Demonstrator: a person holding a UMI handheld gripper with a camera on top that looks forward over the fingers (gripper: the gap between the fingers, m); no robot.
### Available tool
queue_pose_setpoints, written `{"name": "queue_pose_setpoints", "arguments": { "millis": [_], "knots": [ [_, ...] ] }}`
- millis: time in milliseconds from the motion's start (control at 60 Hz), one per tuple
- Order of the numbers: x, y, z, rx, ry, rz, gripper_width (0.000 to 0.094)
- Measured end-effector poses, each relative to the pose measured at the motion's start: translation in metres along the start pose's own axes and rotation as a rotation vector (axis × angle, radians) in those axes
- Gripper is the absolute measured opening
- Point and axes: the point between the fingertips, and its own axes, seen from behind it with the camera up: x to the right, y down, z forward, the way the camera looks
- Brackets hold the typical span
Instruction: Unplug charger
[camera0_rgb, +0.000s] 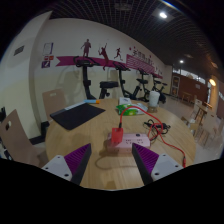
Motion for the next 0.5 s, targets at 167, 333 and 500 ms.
{"name": "queue_pose_setpoints", "arguments": {
  "millis": [167, 333, 500],
  "knots": [
    [0.006, -0.005, 0.070, 0.001, 0.029, 0.006, 0.0856],
    [0.014, -0.006, 0.119, -0.009, 0.047, 0.020, 0.0862],
    [0.010, -0.007, 0.142, -0.015, 0.034, 0.065, 0.0502]
  ]
}}
